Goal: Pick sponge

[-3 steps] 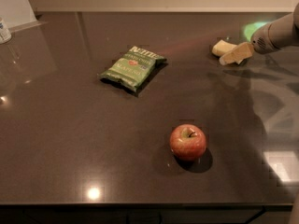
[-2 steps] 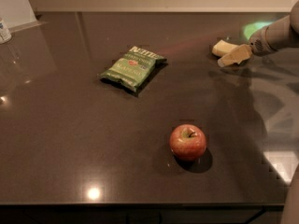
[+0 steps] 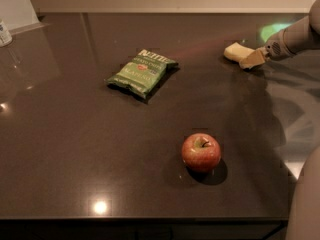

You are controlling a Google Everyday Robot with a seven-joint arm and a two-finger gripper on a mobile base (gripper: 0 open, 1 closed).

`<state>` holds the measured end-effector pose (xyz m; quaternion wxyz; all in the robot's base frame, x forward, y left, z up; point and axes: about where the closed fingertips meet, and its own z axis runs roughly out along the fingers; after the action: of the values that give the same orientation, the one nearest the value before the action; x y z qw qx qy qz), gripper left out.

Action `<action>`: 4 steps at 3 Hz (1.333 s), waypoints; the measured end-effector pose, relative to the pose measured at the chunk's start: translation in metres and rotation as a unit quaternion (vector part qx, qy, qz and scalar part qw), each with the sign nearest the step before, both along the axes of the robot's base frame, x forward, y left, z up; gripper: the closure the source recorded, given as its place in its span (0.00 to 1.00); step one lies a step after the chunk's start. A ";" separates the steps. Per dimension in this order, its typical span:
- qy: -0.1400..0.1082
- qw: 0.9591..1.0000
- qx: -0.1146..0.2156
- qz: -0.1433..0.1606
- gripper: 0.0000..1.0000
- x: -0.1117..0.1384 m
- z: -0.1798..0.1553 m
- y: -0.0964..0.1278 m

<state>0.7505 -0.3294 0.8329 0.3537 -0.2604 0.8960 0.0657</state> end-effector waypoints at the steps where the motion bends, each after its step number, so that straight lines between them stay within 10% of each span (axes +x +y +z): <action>1: 0.000 1.000 0.007 0.005 0.70 -0.003 0.004 0.003; 2: -0.008 1.000 0.011 0.023 0.94 -0.010 0.015 0.016; 4: -0.028 0.994 0.017 0.103 1.00 -0.048 0.055 0.071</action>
Offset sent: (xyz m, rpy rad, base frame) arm -0.0255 0.0286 0.0348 0.0308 -0.0456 0.0875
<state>0.7027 -0.2583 0.8882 0.3746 -0.3472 0.8528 0.1092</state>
